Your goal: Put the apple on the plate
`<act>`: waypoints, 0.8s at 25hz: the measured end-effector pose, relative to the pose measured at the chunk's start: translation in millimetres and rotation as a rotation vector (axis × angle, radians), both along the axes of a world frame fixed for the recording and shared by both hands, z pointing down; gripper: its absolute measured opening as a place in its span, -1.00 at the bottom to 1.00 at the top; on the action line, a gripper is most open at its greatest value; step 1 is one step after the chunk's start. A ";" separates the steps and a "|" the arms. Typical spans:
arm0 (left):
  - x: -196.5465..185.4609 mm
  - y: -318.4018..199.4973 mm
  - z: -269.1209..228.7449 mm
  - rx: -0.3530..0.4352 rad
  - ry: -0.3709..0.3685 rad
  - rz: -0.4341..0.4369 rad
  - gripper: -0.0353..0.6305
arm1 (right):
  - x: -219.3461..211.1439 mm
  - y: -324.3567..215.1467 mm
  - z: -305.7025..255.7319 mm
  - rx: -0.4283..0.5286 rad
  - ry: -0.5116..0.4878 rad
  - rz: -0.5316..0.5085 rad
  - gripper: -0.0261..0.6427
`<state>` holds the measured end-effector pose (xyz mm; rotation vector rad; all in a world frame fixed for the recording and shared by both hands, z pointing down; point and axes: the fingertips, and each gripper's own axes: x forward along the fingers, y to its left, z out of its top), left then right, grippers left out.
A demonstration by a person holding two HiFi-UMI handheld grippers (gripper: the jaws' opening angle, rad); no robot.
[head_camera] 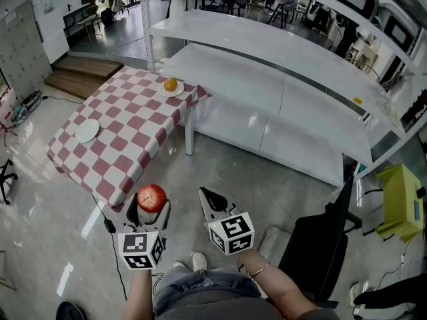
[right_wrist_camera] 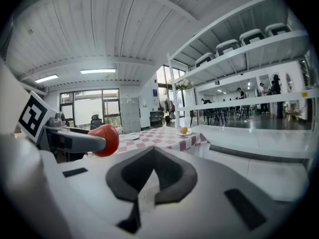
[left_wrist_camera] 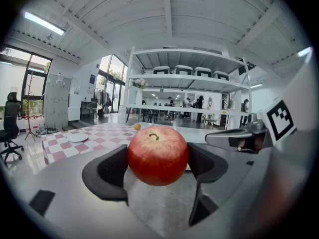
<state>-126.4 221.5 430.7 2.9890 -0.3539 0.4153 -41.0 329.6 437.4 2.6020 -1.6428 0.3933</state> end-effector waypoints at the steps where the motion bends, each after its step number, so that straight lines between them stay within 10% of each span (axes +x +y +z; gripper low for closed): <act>1: -0.4 0.0 1.1 -0.002 0.000 -0.003 0.23 | 0.3 -0.3 -0.1 0.001 0.001 -0.002 -0.89; 20: 4.6 -0.7 9.6 -0.016 -0.016 -0.015 0.23 | 7.2 -5.1 3.7 0.012 -0.020 -0.030 -0.89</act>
